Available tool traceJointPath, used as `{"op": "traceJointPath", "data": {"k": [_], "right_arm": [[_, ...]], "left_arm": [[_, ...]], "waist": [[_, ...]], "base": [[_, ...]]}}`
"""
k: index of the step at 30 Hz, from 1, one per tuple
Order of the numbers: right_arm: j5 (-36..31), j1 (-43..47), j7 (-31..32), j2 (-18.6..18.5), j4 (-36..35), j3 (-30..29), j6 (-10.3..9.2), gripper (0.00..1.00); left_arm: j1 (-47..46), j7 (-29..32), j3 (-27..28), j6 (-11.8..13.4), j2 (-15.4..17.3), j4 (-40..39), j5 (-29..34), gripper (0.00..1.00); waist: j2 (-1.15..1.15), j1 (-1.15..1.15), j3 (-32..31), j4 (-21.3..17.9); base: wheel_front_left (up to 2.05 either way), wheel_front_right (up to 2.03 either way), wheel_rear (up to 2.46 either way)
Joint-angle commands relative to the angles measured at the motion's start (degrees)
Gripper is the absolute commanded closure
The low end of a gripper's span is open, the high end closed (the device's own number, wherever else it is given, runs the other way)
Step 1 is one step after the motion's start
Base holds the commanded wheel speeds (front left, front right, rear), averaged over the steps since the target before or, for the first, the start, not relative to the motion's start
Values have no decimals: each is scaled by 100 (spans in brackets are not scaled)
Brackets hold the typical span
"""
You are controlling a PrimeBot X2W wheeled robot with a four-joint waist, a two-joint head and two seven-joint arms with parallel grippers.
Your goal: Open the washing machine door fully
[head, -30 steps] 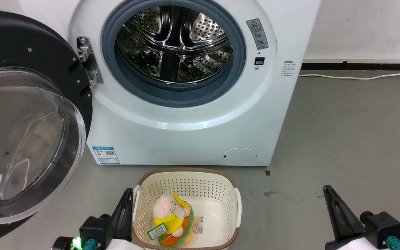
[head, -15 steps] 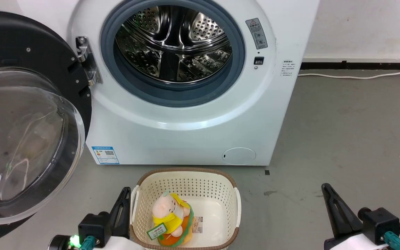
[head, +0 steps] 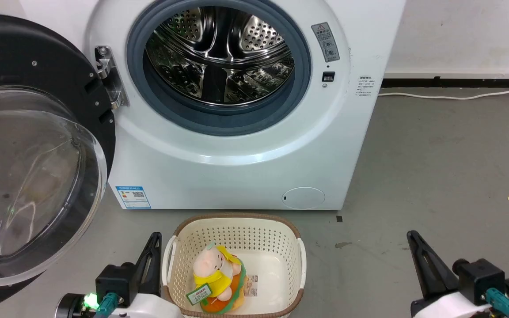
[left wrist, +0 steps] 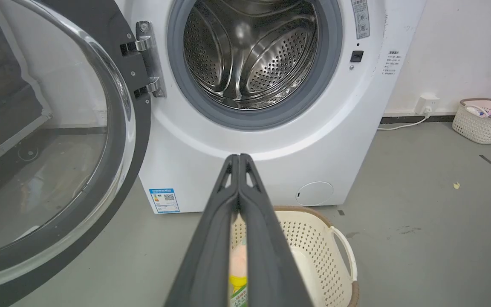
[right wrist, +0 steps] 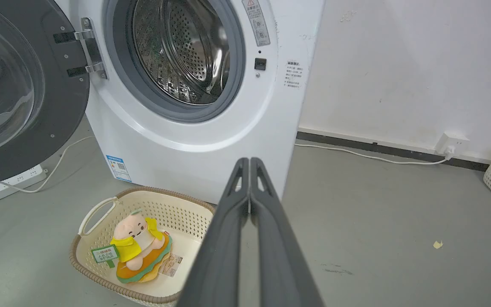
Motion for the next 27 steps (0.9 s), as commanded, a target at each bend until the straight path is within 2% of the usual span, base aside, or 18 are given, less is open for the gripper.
{"op": "traceJointPath", "data": {"k": [1, 27], "right_arm": [[-30, -123, 50, 19, -17, 11, 3, 100], [-40, -269, 355, 25, -26, 55, 4, 100]], "left_arm": [[-66, 44, 24, 26, 0, -30, 58, 100], [-164, 349, 191, 41, -12, -142, 206, 100]], "waist": [[0, 0, 1, -1], [0, 0, 16, -28]], "base": [[0, 0, 0], [0, 0, 0]]}}
